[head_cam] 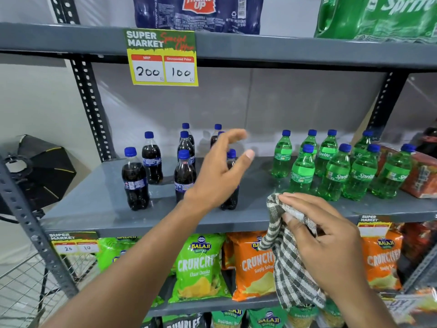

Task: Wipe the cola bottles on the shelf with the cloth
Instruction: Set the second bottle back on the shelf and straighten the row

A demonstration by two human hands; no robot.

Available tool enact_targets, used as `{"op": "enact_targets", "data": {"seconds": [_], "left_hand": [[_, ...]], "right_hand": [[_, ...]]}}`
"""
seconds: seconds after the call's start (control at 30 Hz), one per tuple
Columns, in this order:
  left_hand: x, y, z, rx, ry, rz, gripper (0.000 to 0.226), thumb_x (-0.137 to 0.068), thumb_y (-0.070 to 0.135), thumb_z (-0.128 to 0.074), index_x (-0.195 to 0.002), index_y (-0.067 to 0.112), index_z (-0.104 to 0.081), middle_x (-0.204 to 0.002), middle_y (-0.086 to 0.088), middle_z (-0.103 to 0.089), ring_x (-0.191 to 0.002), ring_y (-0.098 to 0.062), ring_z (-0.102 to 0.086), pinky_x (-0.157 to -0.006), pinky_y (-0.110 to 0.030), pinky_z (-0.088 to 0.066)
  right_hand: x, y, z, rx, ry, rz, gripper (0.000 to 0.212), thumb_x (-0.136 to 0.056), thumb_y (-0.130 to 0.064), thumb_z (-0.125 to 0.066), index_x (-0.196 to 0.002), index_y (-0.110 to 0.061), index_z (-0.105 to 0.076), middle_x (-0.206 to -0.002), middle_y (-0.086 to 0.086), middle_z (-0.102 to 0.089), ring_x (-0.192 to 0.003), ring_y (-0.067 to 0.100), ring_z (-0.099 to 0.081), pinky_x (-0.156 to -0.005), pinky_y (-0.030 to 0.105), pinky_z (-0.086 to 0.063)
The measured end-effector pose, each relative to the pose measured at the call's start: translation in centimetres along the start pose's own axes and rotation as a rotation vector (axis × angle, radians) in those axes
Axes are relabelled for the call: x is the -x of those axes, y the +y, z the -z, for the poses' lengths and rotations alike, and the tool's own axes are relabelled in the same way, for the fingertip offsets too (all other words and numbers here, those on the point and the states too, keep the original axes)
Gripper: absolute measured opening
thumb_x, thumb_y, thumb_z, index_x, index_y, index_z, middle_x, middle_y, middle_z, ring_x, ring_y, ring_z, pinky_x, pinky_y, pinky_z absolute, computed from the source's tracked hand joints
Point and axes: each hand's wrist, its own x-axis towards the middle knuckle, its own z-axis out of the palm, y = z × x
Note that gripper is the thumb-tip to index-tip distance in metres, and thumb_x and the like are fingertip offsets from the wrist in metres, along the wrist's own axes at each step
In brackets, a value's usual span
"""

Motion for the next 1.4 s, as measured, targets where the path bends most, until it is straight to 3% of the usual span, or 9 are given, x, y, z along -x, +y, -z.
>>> {"op": "enact_targets", "data": {"seconds": [0.13, 0.3, 0.47, 0.6, 0.77, 0.9, 1.03, 1.2, 1.4], "left_hand": [[4.3, 2.5, 0.2, 0.193, -0.141, 0.125, 0.039, -0.092, 0.039, -0.063, -0.126, 0.021, -0.055, -0.122, 0.006, -0.065, -0.119, -0.008, -0.059, -0.099, -0.041, -0.051], [10.2, 2.8, 2.4, 0.17, -0.233, 0.311, 0.044, -0.082, 0.037, -0.076, -0.114, 0.015, -0.055, -0.096, 0.0, -0.062, -0.088, -0.016, -0.06, -0.082, -0.043, -0.052], [14.1, 1.3, 6.6, 0.055, -0.21, 0.465, 0.035, -0.088, 0.005, -0.077, -0.113, -0.004, -0.055, -0.101, -0.035, -0.065, -0.09, -0.026, -0.06, -0.087, -0.065, -0.051], [17.3, 0.9, 11.8, 0.047, -0.141, 0.524, 0.018, -0.096, -0.009, -0.06, -0.113, -0.014, -0.057, -0.105, -0.019, -0.062, -0.096, -0.025, -0.054, -0.086, -0.048, -0.047], [24.0, 1.2, 19.8, -0.02, -0.03, 0.7, 0.026, -0.094, 0.015, -0.061, -0.098, -0.01, -0.056, -0.085, -0.011, -0.05, -0.078, -0.023, -0.045, -0.071, -0.043, -0.037], [30.9, 1.6, 25.5, -0.153, 0.076, 0.832, 0.034, -0.097, 0.037, -0.053, -0.115, 0.009, -0.064, -0.117, -0.015, -0.068, -0.11, -0.03, -0.064, -0.099, -0.051, -0.048], [37.8, 0.6, 29.9, -0.355, 0.143, 0.897, 0.03, -0.088, 0.04, -0.046, -0.097, 0.014, -0.059, -0.095, -0.012, -0.064, -0.089, -0.028, -0.061, -0.086, -0.059, -0.048], [45.6, -1.7, 36.9, -0.421, 0.179, 1.016, 0.007, -0.095, 0.037, -0.05, -0.09, 0.04, -0.054, -0.074, 0.019, -0.061, -0.069, 0.0, -0.055, -0.065, -0.02, -0.046], [51.7, -6.6, 45.1, -0.527, 0.186, 1.176, 0.01, -0.1, 0.032, -0.059, -0.09, 0.028, -0.057, -0.087, 0.005, -0.063, -0.078, -0.012, -0.057, -0.065, -0.027, -0.039]], "right_hand": [[-0.2, -0.6, -0.7, -0.037, -0.01, -0.001, 0.039, -0.08, 0.003, -0.077, -0.111, -0.022, -0.076, -0.115, -0.015, -0.069, -0.109, -0.006, -0.061, -0.087, 0.003, -0.041], [-0.2, -1.5, -2.4, -0.136, -0.131, -0.047, 0.044, -0.078, -0.007, -0.081, -0.104, -0.042, -0.075, -0.108, -0.019, -0.067, -0.092, 0.004, -0.063, -0.064, 0.013, -0.045], [-0.2, -2.9, -7.5, -0.228, -0.344, -0.07, 0.04, -0.073, -0.011, -0.086, -0.092, -0.044, -0.074, -0.104, -0.023, -0.065, -0.098, -0.004, -0.063, -0.08, 0.001, -0.041], [0.5, -5.2, -12.9, -0.332, -0.558, -0.076, 0.03, -0.076, -0.021, -0.086, -0.095, -0.043, -0.075, -0.102, -0.023, -0.065, -0.097, -0.003, -0.064, -0.08, 0.013, -0.048], [1.7, -8.7, -20.1, -0.398, -0.819, -0.039, 0.033, -0.081, -0.002, -0.08, -0.096, -0.032, -0.078, -0.1, -0.012, -0.071, -0.093, 0.0, -0.065, -0.077, 0.009, -0.045], [4.8, -12.2, -27.1, -0.344, -0.978, -0.056, 0.026, -0.081, -0.002, -0.078, -0.09, -0.027, -0.078, -0.092, -0.009, -0.074, -0.085, 0.003, -0.065, -0.073, 0.022, -0.047], [10.2, -15.8, -35.2, -0.254, -1.108, -0.047, 0.027, -0.083, -0.004, -0.071, -0.083, -0.03, -0.066, -0.083, -0.005, -0.071, -0.082, 0.016, -0.065, -0.07, 0.028, -0.046], [17.3, -20.1, -44.5, -0.237, -1.231, -0.106, 0.019, -0.093, -0.01, -0.061, -0.092, -0.029, -0.056, -0.087, 0.0, -0.066, -0.084, 0.026, -0.066, -0.063, 0.031, -0.046], [20.8, -24.0, -53.0, -0.202, -1.235, -0.15, 0.026, -0.092, -0.017, -0.07, -0.103, -0.035, -0.054, -0.083, -0.021, -0.053, -0.064, -0.004, -0.052, -0.045, 0.011, -0.041]]}}
